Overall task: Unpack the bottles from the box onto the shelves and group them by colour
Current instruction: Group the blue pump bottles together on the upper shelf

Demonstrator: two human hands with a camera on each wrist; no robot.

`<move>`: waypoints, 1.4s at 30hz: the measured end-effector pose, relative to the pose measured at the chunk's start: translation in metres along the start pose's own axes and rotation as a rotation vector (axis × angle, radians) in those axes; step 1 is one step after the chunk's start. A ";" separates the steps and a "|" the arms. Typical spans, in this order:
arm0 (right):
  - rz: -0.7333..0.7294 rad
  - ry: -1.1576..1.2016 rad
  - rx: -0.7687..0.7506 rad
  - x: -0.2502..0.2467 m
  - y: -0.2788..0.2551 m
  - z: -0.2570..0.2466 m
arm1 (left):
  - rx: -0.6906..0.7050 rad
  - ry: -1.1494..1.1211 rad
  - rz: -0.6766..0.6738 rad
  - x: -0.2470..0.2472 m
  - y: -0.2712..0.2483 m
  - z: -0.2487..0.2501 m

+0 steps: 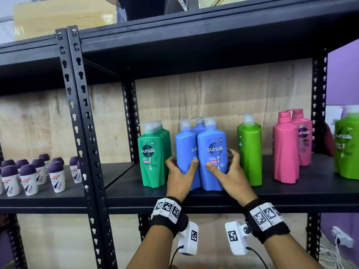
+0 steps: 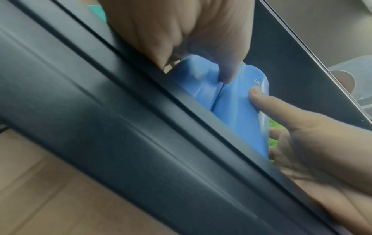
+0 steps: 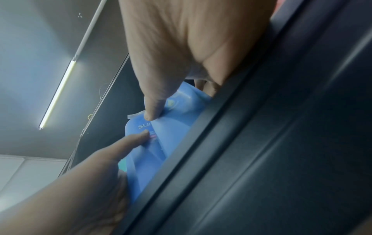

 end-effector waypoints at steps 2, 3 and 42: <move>0.001 -0.021 0.001 -0.001 0.001 0.001 | -0.037 -0.044 -0.026 0.001 0.000 -0.002; 0.002 -0.034 0.008 -0.002 0.001 0.001 | -0.055 -0.067 -0.037 0.001 -0.001 -0.004; 0.052 0.095 -0.024 -0.009 0.022 -0.025 | -0.117 -0.171 -0.099 0.005 -0.004 -0.001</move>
Point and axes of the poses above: each hand's wrist, its own y-axis towards the middle knuckle, its own x-axis out of the palm, z = x × y, the point moved 8 cm from there along y, towards the middle knuckle, and after that the axes turned 2 degrees about -x, right-handed, at the moved point
